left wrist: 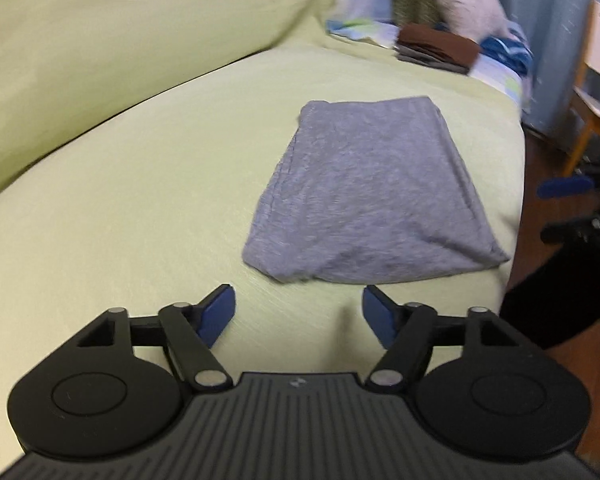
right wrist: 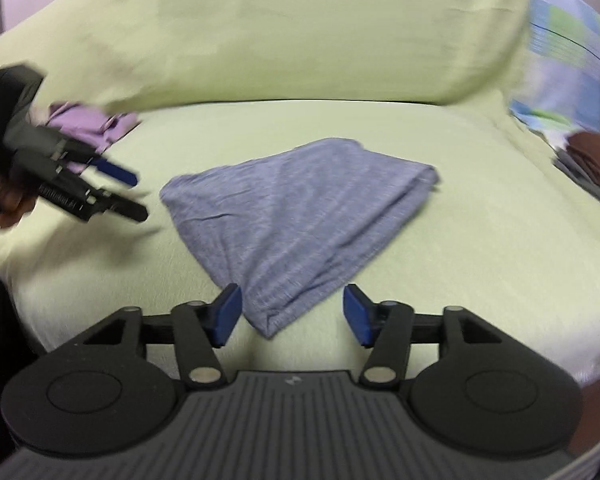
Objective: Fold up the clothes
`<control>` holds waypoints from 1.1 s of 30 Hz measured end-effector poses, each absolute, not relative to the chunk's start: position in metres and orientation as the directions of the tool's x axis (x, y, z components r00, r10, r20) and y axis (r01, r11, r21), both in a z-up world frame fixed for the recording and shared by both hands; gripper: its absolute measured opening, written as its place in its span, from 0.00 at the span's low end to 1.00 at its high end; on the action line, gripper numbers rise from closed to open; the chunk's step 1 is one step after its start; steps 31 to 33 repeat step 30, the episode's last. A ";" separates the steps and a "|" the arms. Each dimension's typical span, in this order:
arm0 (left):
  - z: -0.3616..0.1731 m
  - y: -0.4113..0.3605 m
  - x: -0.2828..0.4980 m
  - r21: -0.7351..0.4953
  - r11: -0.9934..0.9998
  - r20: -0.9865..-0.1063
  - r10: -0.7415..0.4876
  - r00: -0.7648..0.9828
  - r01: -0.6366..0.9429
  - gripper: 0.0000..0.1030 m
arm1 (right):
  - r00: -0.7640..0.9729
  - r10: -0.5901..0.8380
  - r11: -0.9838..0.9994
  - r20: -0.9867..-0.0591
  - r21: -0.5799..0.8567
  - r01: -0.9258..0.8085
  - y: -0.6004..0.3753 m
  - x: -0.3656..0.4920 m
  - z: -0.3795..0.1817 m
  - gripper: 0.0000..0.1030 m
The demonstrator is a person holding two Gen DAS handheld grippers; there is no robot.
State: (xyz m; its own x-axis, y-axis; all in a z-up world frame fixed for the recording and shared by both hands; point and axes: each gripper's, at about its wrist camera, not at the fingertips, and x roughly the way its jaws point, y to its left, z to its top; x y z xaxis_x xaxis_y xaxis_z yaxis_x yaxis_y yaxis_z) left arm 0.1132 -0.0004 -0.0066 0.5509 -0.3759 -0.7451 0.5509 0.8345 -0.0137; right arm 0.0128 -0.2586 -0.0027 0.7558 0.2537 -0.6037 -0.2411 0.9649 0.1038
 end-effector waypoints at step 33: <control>-0.022 -0.096 -0.006 -0.124 0.988 -0.706 -0.154 0.691 0.094 0.99 | 0.742 0.274 0.961 -0.612 0.145 -0.235 -0.336 -0.033 0.001 0.99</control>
